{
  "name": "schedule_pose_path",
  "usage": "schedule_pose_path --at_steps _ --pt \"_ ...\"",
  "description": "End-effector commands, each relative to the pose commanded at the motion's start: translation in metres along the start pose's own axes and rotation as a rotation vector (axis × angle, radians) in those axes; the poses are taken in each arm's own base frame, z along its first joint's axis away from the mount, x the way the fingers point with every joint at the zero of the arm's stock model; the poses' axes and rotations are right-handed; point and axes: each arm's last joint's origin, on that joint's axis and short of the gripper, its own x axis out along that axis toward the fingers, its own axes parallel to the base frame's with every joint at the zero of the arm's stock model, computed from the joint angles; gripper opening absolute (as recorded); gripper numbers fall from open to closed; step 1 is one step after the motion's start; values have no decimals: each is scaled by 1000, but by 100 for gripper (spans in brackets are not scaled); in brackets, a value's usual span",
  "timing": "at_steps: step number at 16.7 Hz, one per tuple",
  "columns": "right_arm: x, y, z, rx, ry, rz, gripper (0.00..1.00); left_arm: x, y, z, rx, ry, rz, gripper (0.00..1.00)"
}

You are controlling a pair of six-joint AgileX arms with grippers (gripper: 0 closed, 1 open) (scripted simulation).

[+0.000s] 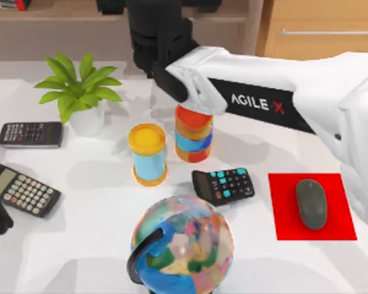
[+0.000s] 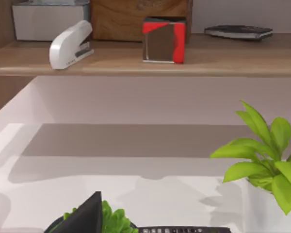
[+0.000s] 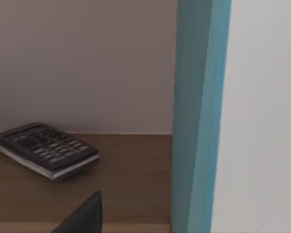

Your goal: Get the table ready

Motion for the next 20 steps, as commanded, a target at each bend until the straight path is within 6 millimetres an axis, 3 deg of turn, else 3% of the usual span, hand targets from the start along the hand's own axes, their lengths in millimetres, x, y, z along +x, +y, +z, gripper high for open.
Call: schedule_pose_path --at_steps 6,19,20 --pt "7 -1 0 0 0 0 100 0 0 0 0 0 0 100" --pt "7 -1 0 0 0 0 2 0 0 0 0 0 0 100" --pt "7 -1 0 0 0 0 0 0 0 0 0 0 0 100"
